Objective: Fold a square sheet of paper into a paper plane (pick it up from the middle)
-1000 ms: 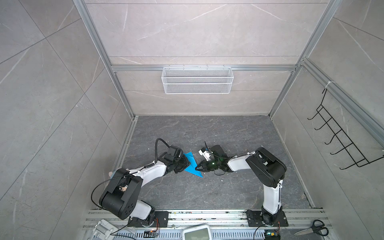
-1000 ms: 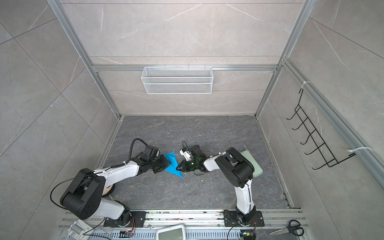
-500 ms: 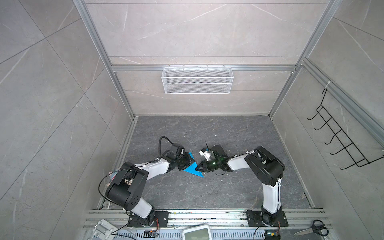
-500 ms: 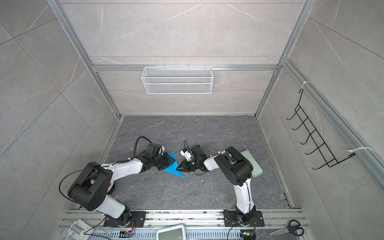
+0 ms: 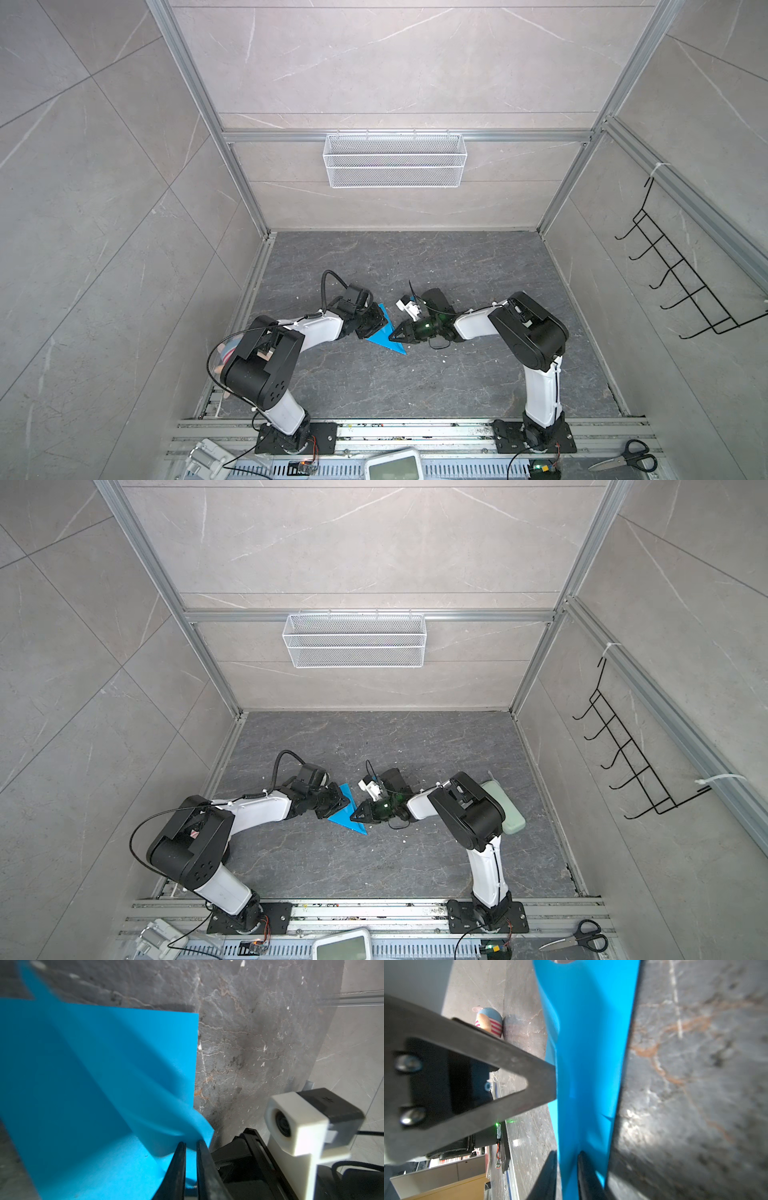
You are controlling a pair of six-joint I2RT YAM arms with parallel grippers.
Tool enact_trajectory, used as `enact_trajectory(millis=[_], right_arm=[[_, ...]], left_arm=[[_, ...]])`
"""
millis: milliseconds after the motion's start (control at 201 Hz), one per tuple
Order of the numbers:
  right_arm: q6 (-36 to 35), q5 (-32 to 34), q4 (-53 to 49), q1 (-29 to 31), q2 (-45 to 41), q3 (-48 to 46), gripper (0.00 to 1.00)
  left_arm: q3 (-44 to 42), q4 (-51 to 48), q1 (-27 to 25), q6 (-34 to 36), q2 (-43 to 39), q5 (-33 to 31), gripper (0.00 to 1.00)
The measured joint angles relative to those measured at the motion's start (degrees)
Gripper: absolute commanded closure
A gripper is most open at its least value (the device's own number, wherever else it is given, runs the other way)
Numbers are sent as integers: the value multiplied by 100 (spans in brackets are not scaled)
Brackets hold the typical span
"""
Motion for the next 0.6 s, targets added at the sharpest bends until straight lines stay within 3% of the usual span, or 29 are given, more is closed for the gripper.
enact_trajectory(millis=[602], right_arm=[[-289, 573, -179, 0, -570, -155, 71]], left_arm=[[144, -144, 0, 0, 291, -68, 84]])
